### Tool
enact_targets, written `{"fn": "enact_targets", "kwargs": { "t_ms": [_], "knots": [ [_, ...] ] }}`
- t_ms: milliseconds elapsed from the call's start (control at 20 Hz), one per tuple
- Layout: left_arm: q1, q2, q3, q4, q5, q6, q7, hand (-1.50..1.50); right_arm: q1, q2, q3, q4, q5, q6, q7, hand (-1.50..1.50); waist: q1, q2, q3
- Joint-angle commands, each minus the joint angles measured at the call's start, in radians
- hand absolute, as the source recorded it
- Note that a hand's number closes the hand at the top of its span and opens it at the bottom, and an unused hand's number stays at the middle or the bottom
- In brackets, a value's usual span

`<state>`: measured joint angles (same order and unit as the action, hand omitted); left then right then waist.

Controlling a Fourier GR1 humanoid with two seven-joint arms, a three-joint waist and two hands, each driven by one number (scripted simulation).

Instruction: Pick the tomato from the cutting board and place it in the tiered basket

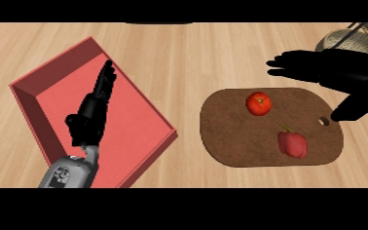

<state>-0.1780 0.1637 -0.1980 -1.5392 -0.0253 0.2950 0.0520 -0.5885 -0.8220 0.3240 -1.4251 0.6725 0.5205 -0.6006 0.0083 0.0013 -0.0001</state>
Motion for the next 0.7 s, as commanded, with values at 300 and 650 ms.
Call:
{"fn": "enact_targets", "kwargs": {
  "t_ms": [300,650],
  "knots": [
    [0.006,-0.007,0.049,0.025,-0.011,-0.044,-0.049,0.00,-0.040,0.074,-0.033,0.186,0.114,0.013,-0.081,-1.50,0.001,0.001,0.000],
    [0.034,-0.041,0.029,-0.005,-0.035,-0.038,-0.024,0.00,-0.027,0.109,-0.020,0.230,0.145,-0.002,-0.135,-1.50,-0.001,-0.001,0.000]
  ]
}}
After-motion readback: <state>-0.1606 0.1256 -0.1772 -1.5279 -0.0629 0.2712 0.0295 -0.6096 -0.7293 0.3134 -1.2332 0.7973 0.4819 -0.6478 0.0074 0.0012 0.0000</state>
